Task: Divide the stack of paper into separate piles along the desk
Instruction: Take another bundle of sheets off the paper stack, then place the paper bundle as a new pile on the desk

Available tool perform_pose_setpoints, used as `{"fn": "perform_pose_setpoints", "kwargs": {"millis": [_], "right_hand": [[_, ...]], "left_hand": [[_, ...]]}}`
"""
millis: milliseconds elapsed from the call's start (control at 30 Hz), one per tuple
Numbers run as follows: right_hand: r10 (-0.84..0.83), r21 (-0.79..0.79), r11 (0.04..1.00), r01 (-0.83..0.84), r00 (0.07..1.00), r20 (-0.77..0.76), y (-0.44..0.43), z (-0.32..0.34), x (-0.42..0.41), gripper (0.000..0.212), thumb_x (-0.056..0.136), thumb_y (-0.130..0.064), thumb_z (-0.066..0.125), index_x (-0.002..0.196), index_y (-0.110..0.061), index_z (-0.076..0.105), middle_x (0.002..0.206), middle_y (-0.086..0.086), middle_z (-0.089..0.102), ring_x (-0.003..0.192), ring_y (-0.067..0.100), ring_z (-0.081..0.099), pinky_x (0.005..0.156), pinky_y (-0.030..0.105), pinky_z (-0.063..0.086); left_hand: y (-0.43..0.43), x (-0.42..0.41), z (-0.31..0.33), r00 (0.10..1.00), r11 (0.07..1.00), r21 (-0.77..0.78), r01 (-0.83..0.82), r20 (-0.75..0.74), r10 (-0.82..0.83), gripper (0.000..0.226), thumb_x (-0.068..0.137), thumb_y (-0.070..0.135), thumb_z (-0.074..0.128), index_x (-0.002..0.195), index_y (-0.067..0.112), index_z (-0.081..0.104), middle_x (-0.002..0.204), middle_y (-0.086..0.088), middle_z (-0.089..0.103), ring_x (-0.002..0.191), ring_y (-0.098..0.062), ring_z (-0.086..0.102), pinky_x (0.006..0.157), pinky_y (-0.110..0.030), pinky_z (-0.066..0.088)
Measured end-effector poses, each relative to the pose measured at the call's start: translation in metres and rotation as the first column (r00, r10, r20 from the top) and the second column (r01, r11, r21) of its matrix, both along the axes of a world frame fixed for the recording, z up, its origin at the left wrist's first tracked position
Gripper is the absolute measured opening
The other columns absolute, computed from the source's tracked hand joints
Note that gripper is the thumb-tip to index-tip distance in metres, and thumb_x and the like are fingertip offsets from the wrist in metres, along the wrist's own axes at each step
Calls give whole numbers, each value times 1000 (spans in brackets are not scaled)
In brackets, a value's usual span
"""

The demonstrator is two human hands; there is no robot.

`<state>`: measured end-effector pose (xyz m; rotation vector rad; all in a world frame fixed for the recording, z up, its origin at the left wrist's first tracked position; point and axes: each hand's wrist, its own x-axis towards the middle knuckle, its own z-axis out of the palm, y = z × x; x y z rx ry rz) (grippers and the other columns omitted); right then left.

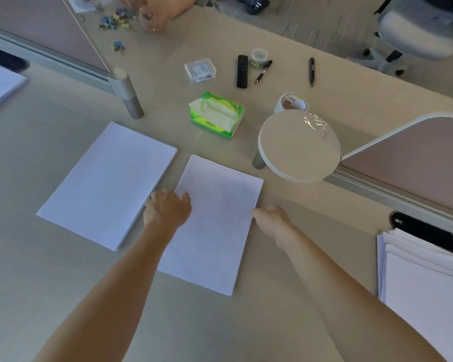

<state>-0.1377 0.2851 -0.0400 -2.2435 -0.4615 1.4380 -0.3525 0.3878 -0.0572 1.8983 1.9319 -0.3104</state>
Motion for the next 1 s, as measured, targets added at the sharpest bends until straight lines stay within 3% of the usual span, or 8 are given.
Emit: {"fn": "perform_pose_setpoints", "kwargs": {"millis": [67, 200, 333, 667, 733, 800, 900, 1000], "right_hand": [[86, 0, 996, -86, 991, 99, -22, 13, 12, 32, 84, -25, 59, 64, -19, 35, 63, 1, 33, 60, 19, 29, 55, 32, 21], [109, 35, 993, -116, 980, 169, -86, 48, 42, 20, 87, -32, 64, 75, -18, 55, 72, 7, 50, 69, 20, 46, 67, 30, 36], [-7, 92, 996, -10, 982, 189, -168, 75, 79, 17, 87, -27, 67, 81, -14, 57, 70, 6, 49, 67, 21, 46, 70, 30, 39], [-276, -1, 960, 280, 947, 167, -343, 79, 195, 20, 91, -24, 67, 98, -5, 64, 93, 11, 61, 76, 25, 58, 68, 32, 43], [-284, -20, 956, 291, 943, 171, -363, 73, 213, 15, 92, -19, 65, 94, -4, 62, 89, 12, 57, 76, 26, 53, 67, 31, 39], [-304, -19, 950, 312, 937, 170, -372, 65, 227, 13, 90, -16, 64, 94, -4, 62, 85, 12, 54, 74, 26, 50, 65, 31, 37], [-274, 18, 962, 274, 952, 133, -358, 54, 227, 28, 89, -17, 63, 101, 8, 64, 84, 10, 57, 73, 24, 54, 66, 31, 42], [-188, 69, 980, 187, 982, -3, -320, 52, 198, 15, 89, -19, 62, 88, -5, 66, 87, 9, 64, 75, 23, 61, 72, 32, 48]], "left_hand": [[-2, 2, 11, 998, 997, -48, 55, 19, -54, 68, 94, 57, 34, 130, 3, 54, 128, -20, 59, 120, -38, 55, 97, -44, 45], [-17, 17, 45, 974, 977, -136, 162, 181, -136, 69, 95, 56, 40, 141, 5, 46, 144, -14, 50, 133, -33, 46, 108, -40, 37], [-52, 40, 73, 961, 966, -62, 253, 133, -243, 67, 92, 55, 44, 139, 7, 47, 141, -16, 51, 131, -35, 46, 108, -41, 38], [-193, 157, 95, 907, 887, -236, 396, 250, -339, 56, 93, 46, 49, 136, 11, 49, 135, -8, 55, 122, -28, 53, 91, -31, 42], [-221, 187, 89, 904, 882, -275, 383, 306, -297, 36, 92, 45, 53, 109, 15, 59, 119, -9, 59, 104, -24, 57, 94, -31, 45], [-243, 210, 83, 910, 890, -297, 345, 339, -239, 24, 90, 44, 55, 87, 20, 52, 106, -5, 58, 94, -22, 56, 95, -31, 47], [-258, 221, 78, 923, 915, -290, 282, 341, -176, 50, 91, 47, 53, 129, 15, 51, 126, -3, 58, 115, -23, 57, 93, -28, 42], [-252, 206, 82, 939, 949, -250, 194, 328, -106, 64, 90, 52, 51, 143, 16, 42, 138, -3, 53, 124, -24, 54, 99, -31, 43]]}}
